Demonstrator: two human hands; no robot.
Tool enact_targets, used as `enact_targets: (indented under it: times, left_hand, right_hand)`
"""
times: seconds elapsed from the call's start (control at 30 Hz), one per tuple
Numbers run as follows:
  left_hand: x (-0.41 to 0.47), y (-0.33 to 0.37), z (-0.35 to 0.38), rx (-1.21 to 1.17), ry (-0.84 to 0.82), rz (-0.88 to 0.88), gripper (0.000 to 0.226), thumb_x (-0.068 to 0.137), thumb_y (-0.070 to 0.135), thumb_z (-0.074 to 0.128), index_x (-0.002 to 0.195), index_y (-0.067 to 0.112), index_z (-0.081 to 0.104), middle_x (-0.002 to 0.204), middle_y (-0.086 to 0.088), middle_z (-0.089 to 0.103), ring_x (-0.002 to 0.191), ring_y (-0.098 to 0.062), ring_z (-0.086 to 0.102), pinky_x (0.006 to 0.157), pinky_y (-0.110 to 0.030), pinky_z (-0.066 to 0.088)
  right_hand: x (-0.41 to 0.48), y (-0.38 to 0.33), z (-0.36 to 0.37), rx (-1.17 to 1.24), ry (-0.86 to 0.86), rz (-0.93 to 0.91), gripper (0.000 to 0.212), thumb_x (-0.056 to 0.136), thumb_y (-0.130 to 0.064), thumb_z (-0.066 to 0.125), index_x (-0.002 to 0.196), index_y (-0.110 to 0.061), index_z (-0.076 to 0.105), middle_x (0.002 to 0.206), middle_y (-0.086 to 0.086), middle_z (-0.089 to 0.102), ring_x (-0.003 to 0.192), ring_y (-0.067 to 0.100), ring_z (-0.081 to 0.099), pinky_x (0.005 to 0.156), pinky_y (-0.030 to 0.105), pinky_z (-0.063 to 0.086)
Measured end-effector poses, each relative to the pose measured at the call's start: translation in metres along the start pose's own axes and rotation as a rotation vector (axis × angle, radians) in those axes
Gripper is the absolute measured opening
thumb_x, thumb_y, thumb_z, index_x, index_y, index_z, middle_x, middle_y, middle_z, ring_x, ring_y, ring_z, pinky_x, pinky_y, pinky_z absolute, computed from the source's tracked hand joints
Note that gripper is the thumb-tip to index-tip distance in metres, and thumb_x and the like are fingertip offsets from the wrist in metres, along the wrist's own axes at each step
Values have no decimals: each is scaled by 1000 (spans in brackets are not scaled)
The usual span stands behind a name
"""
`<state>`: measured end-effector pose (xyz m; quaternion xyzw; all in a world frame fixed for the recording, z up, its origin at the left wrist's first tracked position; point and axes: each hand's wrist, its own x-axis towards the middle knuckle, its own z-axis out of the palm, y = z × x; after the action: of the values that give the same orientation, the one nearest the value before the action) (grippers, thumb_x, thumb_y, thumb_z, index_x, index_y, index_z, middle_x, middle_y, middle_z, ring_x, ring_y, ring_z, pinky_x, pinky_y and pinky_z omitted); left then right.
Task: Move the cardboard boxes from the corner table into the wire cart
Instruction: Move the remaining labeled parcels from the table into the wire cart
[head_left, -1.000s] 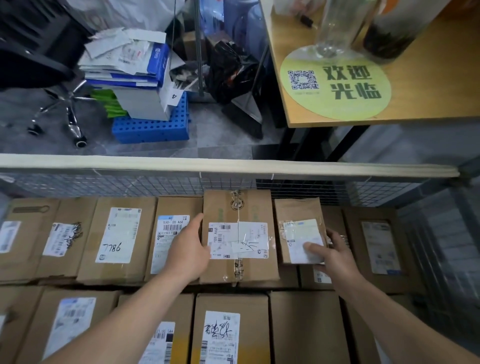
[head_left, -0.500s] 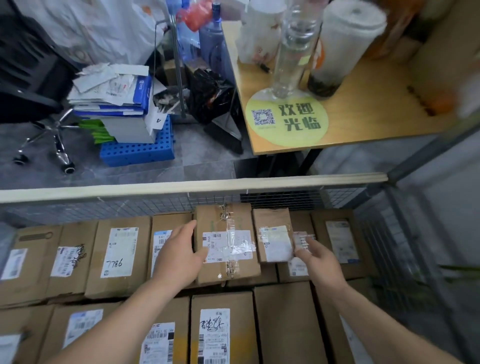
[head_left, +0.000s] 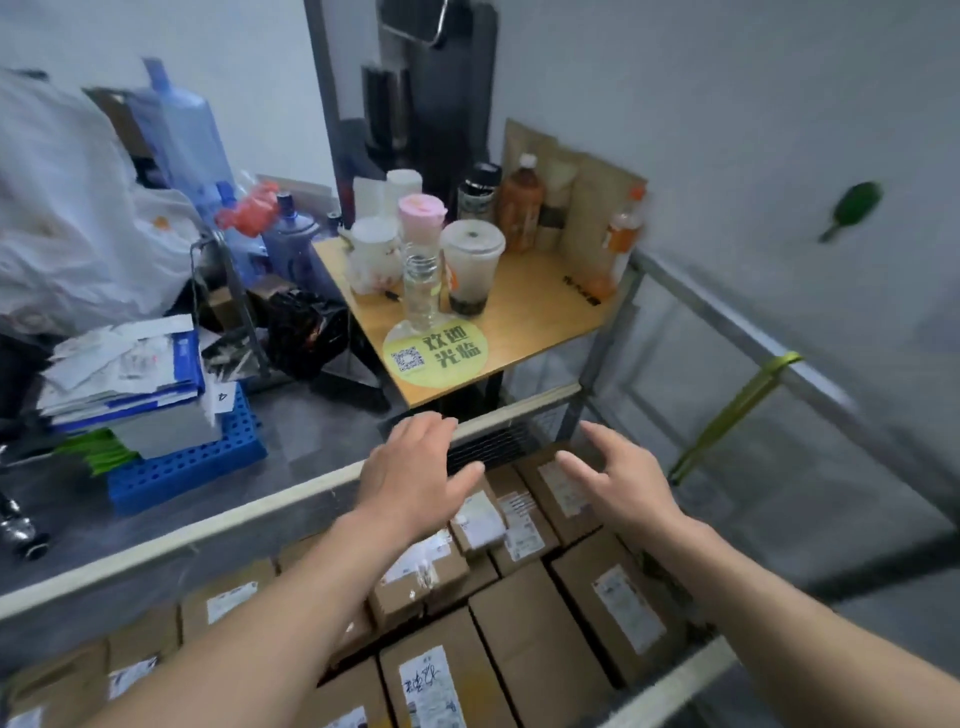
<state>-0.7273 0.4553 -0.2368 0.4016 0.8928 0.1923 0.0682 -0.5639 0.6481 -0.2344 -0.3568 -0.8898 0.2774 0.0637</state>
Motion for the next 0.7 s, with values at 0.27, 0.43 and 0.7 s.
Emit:
enact_targets:
  times: [0.27, 0.43, 0.7]
  left_hand:
    - [-2, 92, -79, 111, 110, 326, 63, 93, 63, 48, 140, 21, 50, 140, 2, 53, 130, -20, 47, 104, -39, 44]
    - [-12, 169, -103, 85, 156, 487, 60, 93, 61, 49, 138, 20, 54, 140, 0, 55, 129, -21, 49, 98, -41, 50]
    - [-50, 314, -105, 26, 179, 713, 61, 92, 59, 51, 138, 19, 55, 140, -1, 55, 131, -22, 49, 99, -43, 50]
  right_hand:
    - [-71, -26, -114, -194, 242, -44, 73, 96, -63, 53, 153, -19, 43, 158, 1, 44, 147, 18, 36, 117, 34, 31]
    - [-126, -10, -177, -256, 361, 13, 76, 94, -65, 54, 154, -18, 43, 159, 2, 43, 146, 18, 38, 116, 33, 33]
    - [-233, 47, -269, -350, 529, 195, 76, 92, -68, 48, 147, -14, 50, 145, 7, 56, 137, 26, 47, 104, 39, 42]
